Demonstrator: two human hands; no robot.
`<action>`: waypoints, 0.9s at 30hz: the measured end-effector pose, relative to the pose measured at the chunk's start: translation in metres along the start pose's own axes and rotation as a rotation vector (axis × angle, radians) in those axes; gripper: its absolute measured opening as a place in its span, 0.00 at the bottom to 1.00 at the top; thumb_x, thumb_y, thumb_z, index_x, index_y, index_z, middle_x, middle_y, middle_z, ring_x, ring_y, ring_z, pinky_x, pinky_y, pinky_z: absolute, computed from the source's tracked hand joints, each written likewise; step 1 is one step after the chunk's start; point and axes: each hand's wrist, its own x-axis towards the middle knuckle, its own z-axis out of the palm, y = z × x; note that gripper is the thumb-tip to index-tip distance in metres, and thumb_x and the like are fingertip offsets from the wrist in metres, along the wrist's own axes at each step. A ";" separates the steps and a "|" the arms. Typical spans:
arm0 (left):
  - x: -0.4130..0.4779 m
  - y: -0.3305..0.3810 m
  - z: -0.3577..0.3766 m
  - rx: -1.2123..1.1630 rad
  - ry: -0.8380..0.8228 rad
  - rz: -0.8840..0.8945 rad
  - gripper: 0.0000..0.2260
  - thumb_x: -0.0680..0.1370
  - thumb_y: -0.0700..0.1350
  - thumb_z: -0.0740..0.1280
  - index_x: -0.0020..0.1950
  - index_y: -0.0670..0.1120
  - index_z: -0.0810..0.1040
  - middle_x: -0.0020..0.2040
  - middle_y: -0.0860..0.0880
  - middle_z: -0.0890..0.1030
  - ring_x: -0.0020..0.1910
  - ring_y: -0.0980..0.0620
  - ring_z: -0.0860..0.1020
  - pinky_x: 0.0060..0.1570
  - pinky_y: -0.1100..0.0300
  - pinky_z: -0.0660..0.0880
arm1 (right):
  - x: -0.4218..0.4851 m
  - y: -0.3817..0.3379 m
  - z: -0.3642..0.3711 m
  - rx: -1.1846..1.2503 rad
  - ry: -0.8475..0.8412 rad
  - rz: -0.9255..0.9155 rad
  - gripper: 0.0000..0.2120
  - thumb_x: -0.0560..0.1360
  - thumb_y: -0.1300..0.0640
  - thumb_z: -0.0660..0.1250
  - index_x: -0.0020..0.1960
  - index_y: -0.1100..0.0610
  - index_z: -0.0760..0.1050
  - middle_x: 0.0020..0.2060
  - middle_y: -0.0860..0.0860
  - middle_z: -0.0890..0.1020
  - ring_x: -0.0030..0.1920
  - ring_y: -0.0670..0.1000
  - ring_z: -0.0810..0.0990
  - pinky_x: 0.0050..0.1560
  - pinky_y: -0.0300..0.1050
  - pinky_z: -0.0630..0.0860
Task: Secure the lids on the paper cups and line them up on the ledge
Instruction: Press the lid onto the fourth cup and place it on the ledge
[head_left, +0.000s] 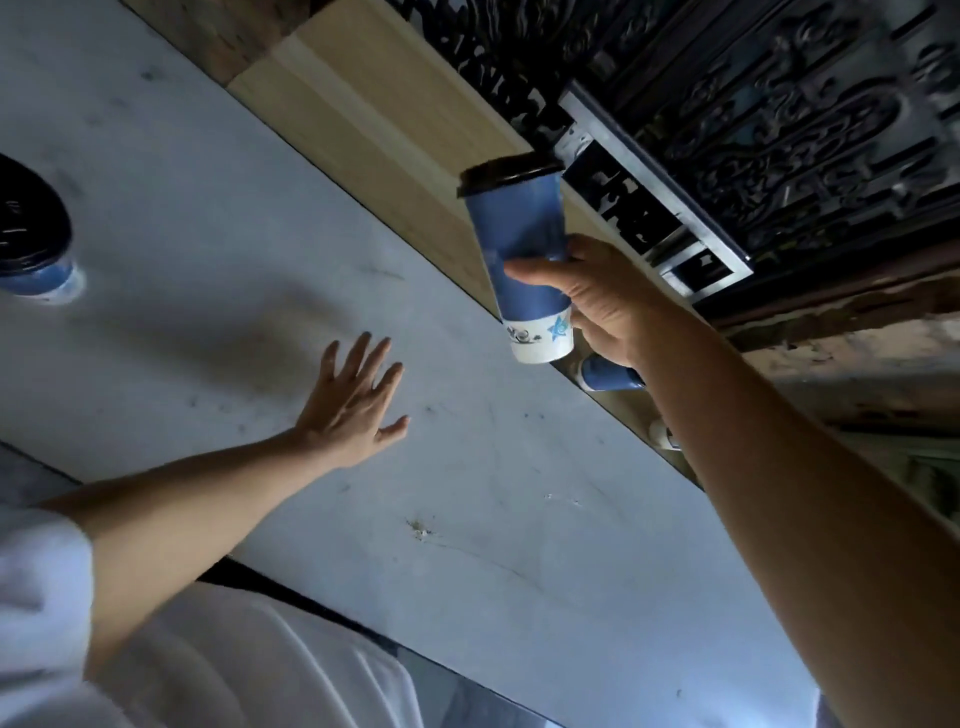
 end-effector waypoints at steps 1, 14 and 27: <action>0.014 0.008 -0.002 -0.002 0.002 -0.004 0.36 0.74 0.66 0.54 0.71 0.42 0.71 0.77 0.37 0.64 0.76 0.35 0.62 0.70 0.34 0.57 | 0.008 0.006 -0.009 0.074 0.056 -0.022 0.39 0.54 0.47 0.81 0.62 0.56 0.76 0.53 0.49 0.85 0.50 0.49 0.85 0.48 0.46 0.75; 0.107 0.077 0.037 0.029 0.113 -0.252 0.36 0.71 0.64 0.65 0.74 0.45 0.68 0.78 0.37 0.61 0.69 0.34 0.61 0.68 0.39 0.58 | 0.184 0.156 -0.028 0.200 0.446 -0.117 0.38 0.49 0.47 0.79 0.59 0.50 0.77 0.51 0.48 0.84 0.53 0.50 0.83 0.56 0.56 0.80; 0.107 0.076 0.037 0.072 0.132 -0.275 0.36 0.71 0.65 0.65 0.74 0.47 0.70 0.79 0.39 0.61 0.76 0.37 0.59 0.71 0.39 0.58 | 0.207 0.180 -0.003 0.221 0.229 -0.254 0.37 0.58 0.60 0.81 0.63 0.48 0.70 0.49 0.40 0.81 0.49 0.37 0.79 0.47 0.34 0.75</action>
